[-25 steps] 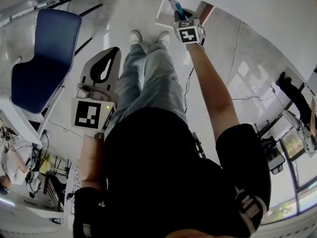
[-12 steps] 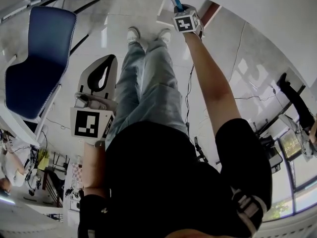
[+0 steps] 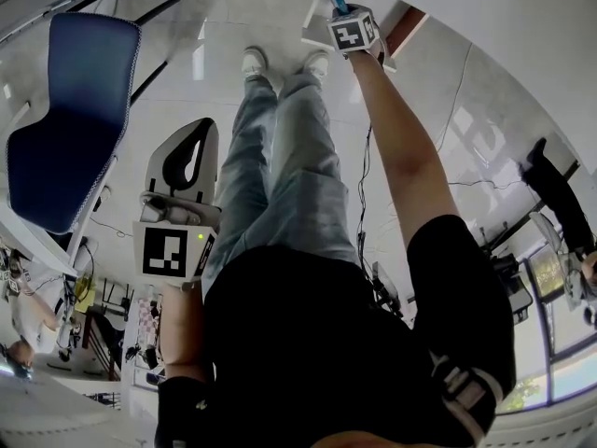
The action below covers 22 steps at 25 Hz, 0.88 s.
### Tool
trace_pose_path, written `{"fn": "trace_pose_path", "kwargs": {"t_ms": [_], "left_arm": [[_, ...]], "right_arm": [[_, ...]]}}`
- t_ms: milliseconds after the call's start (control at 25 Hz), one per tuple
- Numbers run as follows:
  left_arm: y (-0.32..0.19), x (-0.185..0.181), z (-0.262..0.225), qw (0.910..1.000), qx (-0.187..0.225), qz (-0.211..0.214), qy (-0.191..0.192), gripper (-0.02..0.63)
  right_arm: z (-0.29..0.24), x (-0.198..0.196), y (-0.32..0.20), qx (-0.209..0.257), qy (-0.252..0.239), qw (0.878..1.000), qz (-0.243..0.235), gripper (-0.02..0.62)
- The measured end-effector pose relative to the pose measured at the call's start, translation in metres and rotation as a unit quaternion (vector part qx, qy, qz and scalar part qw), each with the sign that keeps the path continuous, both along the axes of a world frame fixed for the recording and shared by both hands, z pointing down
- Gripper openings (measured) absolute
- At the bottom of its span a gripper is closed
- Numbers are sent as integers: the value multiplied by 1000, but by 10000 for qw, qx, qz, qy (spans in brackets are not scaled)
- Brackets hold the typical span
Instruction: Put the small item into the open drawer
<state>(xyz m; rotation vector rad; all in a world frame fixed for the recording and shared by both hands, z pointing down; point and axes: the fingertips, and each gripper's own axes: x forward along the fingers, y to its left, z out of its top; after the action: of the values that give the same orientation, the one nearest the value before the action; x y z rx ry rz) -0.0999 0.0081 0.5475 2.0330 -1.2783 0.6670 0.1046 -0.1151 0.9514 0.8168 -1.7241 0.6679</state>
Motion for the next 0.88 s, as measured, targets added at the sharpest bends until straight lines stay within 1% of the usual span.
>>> {"fn": "trace_pose_path", "kwargs": {"t_ms": [320, 440, 600, 800, 880], "left_arm": [[6, -5, 9, 9999, -125, -48, 1, 3], [6, -5, 10, 9998, -177, -81, 19, 3], [10, -6, 14, 9997, -220, -70, 31, 3], [7, -7, 14, 9998, -128, -121, 94, 3], [9, -5, 14, 9998, -155, -111, 103, 3]], "right_arm": [[23, -6, 2, -134, 130, 9998, -74, 94], [25, -10, 5, -182, 96, 9997, -92, 97], [26, -13, 6, -196, 38, 9997, -156, 118], [24, -20, 9, -230, -104, 9994, -231, 130], [21, -23, 13, -249, -166, 9992, -247, 130]]}}
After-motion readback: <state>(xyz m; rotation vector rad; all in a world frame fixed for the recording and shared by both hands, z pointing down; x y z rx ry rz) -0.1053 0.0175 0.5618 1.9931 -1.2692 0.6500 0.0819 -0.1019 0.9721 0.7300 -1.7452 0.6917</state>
